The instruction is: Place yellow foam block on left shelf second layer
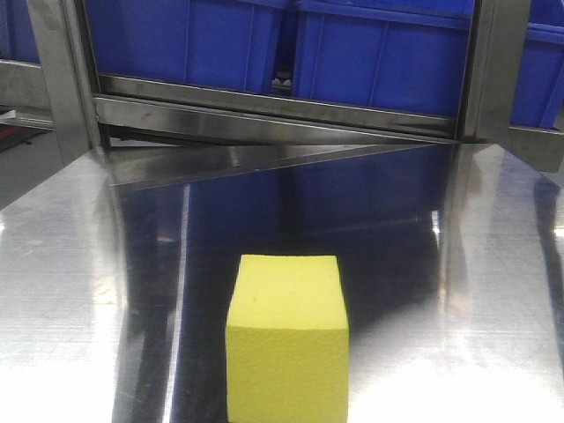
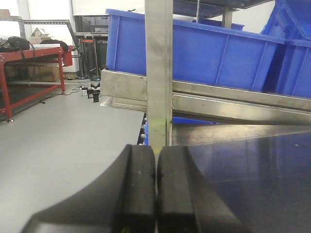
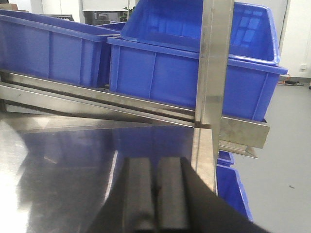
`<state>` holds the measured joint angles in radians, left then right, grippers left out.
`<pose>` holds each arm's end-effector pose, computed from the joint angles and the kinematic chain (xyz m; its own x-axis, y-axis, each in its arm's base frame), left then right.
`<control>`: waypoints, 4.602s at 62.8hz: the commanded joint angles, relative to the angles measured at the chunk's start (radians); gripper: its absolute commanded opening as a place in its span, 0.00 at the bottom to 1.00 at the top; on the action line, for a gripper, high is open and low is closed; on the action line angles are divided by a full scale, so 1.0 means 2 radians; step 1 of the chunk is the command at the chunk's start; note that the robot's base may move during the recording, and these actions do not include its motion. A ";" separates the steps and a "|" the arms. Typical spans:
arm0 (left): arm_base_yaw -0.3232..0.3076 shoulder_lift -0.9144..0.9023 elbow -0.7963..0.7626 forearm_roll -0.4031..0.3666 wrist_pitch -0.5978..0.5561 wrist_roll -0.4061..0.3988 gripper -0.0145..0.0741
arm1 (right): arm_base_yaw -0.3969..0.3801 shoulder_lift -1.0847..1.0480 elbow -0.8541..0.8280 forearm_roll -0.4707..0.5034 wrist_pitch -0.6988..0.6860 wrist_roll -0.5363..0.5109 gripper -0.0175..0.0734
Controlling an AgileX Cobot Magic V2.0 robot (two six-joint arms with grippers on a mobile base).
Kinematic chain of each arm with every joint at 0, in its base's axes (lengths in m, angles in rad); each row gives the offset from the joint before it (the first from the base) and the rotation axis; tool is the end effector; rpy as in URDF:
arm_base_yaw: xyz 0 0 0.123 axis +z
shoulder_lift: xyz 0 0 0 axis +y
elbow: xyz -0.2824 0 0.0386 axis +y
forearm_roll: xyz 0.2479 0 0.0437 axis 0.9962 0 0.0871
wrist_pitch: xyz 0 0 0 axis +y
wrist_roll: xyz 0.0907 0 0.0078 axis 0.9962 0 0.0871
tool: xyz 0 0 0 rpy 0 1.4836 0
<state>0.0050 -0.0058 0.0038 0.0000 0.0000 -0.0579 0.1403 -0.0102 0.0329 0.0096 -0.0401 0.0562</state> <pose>0.0559 0.0003 0.2121 0.0892 -0.0574 -0.9944 0.0002 0.9983 -0.0576 0.0560 0.0079 0.2062 0.0940 0.0797 -0.9924 -0.1460 0.9871 0.0654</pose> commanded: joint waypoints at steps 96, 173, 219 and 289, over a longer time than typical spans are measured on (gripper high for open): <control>-0.002 -0.009 0.013 -0.003 -0.040 -0.002 0.30 | 0.006 0.236 -0.165 -0.005 0.113 0.005 0.25; -0.002 -0.009 0.013 -0.003 -0.040 -0.002 0.30 | 0.323 0.647 -0.542 -0.085 0.521 0.423 0.89; -0.002 -0.009 0.013 -0.003 -0.040 -0.002 0.30 | 0.423 0.778 -0.651 -0.085 0.501 0.487 0.89; -0.002 -0.009 0.013 -0.003 -0.040 -0.002 0.30 | 0.428 0.833 -0.643 -0.075 0.493 0.499 0.89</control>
<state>0.0050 -0.0058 0.0038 0.0000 0.0000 -0.0579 0.9929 1.6944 -1.2356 -0.1296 0.9778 1.0507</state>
